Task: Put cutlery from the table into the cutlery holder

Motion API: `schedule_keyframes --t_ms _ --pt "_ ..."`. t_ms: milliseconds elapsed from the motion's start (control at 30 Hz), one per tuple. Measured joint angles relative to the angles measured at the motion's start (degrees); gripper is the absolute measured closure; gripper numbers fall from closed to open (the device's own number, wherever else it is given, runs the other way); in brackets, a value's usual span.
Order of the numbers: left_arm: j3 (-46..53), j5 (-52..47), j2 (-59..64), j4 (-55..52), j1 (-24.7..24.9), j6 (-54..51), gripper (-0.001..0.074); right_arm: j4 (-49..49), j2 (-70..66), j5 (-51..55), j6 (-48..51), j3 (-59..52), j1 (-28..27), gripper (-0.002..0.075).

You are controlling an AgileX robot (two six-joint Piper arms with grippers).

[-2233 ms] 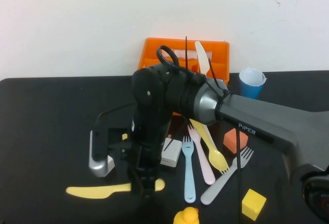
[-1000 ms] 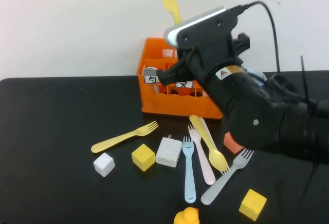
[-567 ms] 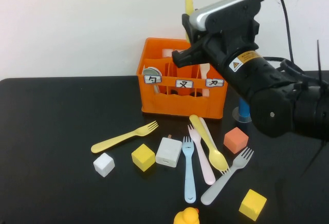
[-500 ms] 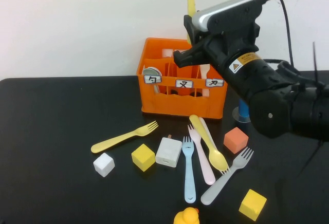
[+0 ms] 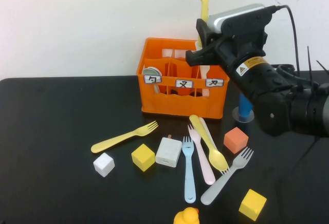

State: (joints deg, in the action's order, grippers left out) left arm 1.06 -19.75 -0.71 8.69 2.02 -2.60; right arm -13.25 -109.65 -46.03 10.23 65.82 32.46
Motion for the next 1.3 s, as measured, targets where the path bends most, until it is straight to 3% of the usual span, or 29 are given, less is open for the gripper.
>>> schedule_keyframes --t_ms 767,1033,1300 --pt "0.0 0.0 0.0 0.0 0.0 -0.2 0.0736 2.8 -8.6 -2.5 -1.7 -1.7 -4.4 0.0561" --pt "0.0 0.0 0.0 0.0 0.0 -0.2 0.0736 3.2 -8.7 -3.0 -2.8 -1.7 -4.4 0.0436" --pt "0.0 0.0 0.0 0.0 0.0 -0.2 0.0736 3.2 -3.9 -6.1 -7.0 -5.3 -4.4 0.0433"
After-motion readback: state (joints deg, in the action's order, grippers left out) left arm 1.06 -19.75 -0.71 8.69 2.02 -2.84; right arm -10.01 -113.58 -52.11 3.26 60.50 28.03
